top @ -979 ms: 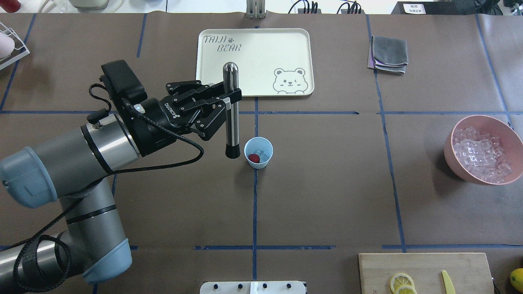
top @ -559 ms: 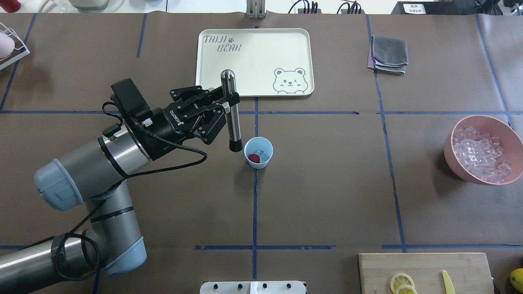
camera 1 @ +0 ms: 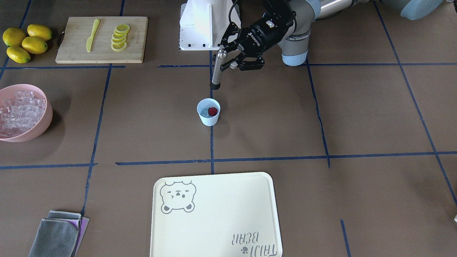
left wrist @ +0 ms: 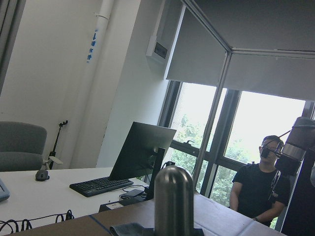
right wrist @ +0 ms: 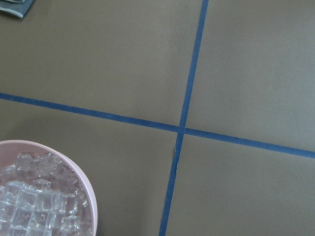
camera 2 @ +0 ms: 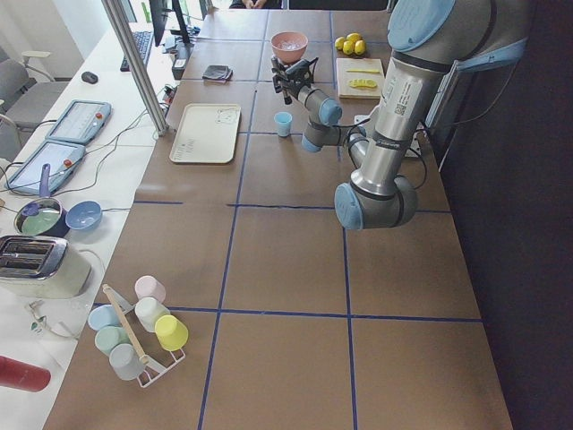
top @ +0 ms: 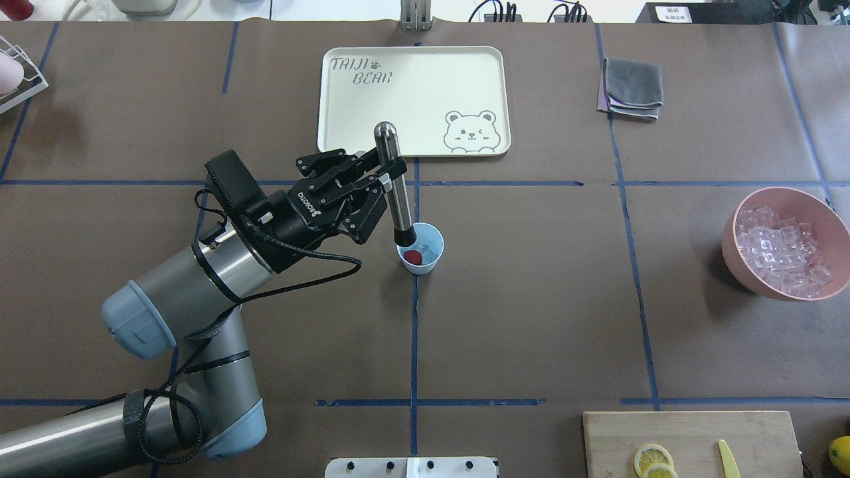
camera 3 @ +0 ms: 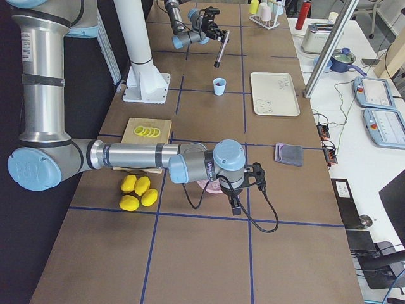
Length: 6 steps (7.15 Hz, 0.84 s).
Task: Mash ice and strawberries in cup
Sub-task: 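Press the pestle down into the cup with the left gripper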
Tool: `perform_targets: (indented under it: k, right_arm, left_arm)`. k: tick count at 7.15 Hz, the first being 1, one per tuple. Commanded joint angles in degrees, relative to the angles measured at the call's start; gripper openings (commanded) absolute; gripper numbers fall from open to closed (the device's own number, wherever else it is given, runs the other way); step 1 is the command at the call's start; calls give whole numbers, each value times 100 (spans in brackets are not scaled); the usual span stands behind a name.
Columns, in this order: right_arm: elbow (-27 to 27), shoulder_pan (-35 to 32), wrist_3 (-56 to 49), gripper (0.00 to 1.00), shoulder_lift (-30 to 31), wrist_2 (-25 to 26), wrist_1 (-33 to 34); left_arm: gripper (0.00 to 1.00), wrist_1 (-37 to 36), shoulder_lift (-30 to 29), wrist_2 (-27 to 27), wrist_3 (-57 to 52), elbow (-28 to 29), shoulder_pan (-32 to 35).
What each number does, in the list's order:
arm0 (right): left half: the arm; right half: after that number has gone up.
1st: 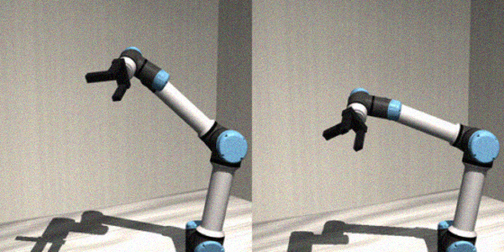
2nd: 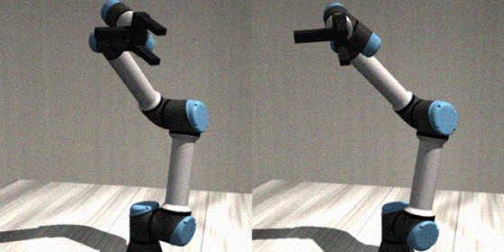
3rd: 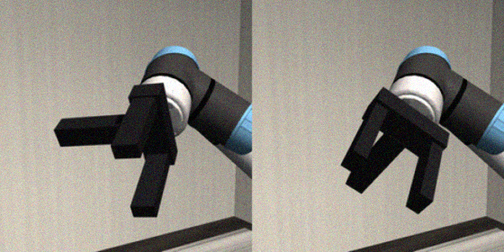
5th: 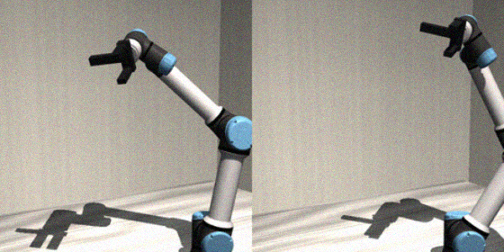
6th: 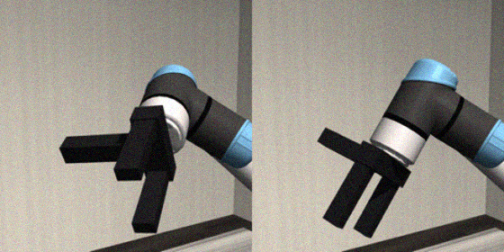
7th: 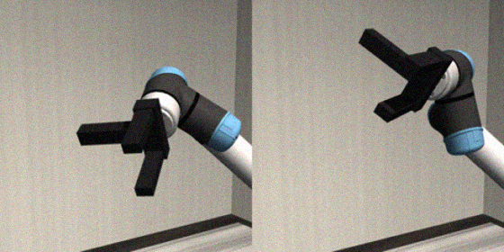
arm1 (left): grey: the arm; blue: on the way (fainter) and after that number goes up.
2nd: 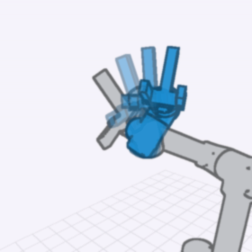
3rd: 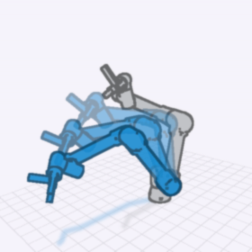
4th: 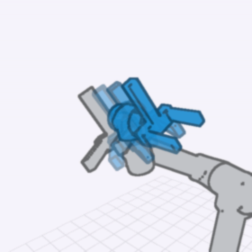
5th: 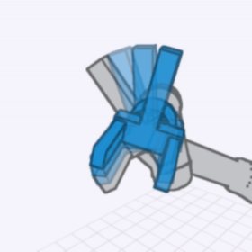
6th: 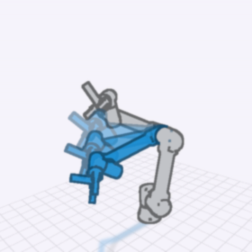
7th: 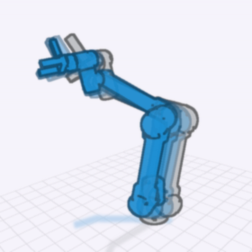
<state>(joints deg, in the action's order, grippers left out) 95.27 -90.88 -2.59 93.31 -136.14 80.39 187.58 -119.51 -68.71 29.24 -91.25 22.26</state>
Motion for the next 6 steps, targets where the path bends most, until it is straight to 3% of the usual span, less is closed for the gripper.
perform_targets:
  k: [1, 6]
  right_arm:
    - [1, 0, 4, 100, 3, 0, 3]
    - [-8, 9, 4, 100, 3, 0, 3]
  left_arm:
    - [0, 112, -124, 51, -408, 283, -29]
    - [0, 121, -476, 464, -700, 590, -143]
